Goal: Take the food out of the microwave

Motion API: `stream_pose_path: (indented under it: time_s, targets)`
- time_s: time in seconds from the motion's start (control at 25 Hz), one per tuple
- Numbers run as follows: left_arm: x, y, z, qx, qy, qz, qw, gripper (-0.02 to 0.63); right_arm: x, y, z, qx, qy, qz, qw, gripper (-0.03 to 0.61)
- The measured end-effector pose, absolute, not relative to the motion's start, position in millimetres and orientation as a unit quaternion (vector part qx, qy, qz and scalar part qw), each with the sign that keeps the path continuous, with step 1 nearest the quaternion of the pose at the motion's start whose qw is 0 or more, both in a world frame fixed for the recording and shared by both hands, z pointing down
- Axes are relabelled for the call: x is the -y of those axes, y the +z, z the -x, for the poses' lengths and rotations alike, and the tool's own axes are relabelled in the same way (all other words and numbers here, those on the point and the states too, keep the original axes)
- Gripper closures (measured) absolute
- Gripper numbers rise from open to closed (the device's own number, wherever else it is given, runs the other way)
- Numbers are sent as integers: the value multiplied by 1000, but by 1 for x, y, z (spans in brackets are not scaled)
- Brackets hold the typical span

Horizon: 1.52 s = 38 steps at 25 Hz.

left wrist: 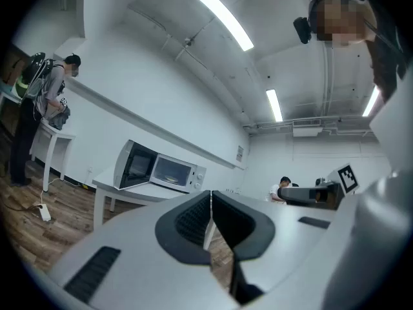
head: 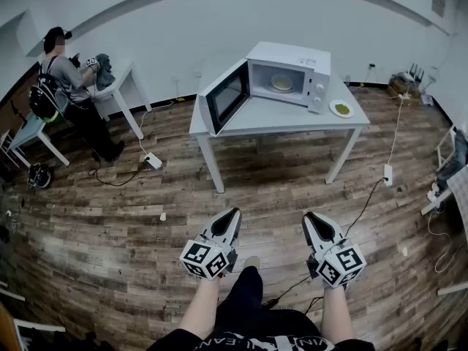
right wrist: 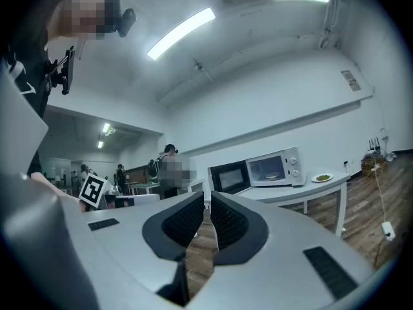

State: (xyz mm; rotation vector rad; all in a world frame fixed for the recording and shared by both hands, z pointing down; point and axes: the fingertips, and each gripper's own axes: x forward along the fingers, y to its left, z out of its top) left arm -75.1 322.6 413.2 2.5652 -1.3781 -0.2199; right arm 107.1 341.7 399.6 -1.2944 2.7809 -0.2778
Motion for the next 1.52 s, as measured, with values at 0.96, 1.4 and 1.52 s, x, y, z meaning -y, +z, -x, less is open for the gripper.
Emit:
stream_pose_path:
  time_s: [0.96,1.4,1.52]
  targets:
    - [-92,426,87,422,-68,-896,122,598,-121,416,-77,-879,-111,464,30,523]
    - [-49,428,91,420,-76,-894,136,598,-77,417,-78,-871,-115,476,31,523]
    - [-39,430,87,417,-78,-894,141,598,-66,417,-75,-873,-114,473,29,523]
